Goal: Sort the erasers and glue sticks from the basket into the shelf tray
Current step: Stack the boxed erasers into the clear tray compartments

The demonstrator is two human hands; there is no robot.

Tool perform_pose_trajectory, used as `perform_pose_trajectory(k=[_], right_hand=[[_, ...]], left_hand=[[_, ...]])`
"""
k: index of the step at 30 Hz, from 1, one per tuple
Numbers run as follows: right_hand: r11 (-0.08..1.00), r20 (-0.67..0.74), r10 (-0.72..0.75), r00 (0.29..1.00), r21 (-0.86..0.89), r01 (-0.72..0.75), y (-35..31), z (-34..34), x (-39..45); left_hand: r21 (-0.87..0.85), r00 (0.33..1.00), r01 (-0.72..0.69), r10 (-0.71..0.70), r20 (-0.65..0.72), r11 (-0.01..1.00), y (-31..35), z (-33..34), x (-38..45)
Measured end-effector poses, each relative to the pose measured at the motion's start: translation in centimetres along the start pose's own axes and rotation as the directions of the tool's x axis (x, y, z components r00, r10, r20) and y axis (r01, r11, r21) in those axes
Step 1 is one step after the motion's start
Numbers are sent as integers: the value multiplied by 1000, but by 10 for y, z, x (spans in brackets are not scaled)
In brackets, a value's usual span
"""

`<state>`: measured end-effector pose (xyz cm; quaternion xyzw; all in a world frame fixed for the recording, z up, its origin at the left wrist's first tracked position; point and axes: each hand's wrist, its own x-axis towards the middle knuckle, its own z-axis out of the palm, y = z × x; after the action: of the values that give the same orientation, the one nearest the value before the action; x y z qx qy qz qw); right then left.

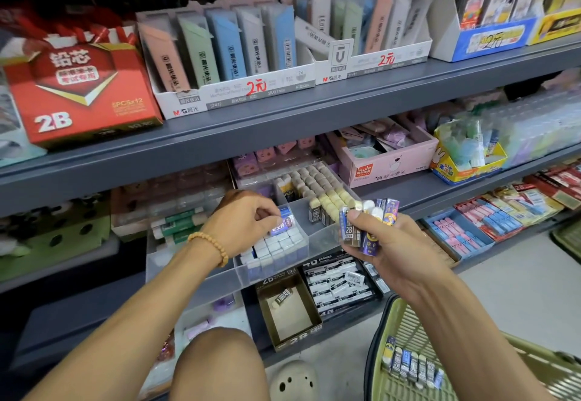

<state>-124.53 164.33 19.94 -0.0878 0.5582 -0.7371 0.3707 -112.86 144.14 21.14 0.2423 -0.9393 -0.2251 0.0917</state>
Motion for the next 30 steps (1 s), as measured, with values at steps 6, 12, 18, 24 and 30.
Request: perform_pose_trajectory(k=[6,12,18,24,30], right_hand=[[1000,8,-2,1000,1,2,-1,1,1],[999,36,-17,999,41,16,3,1,0],[999,92,-46,995,13,45,6,5,1],[992,208,-100,973,-49,113,3,18,6],[996,114,-86,990,-28,90,7,24,10]], left_hand=[[59,999,-23,21,24,998,0,3,2],[47,998,-20,17,64,999,0,5,2],[-282,995,-74,50,-91,957,21,1,-3],[-642,979,-47,163,122,766,41,-4,-1],[-659,954,23,180,239,752,23,-17,-3]])
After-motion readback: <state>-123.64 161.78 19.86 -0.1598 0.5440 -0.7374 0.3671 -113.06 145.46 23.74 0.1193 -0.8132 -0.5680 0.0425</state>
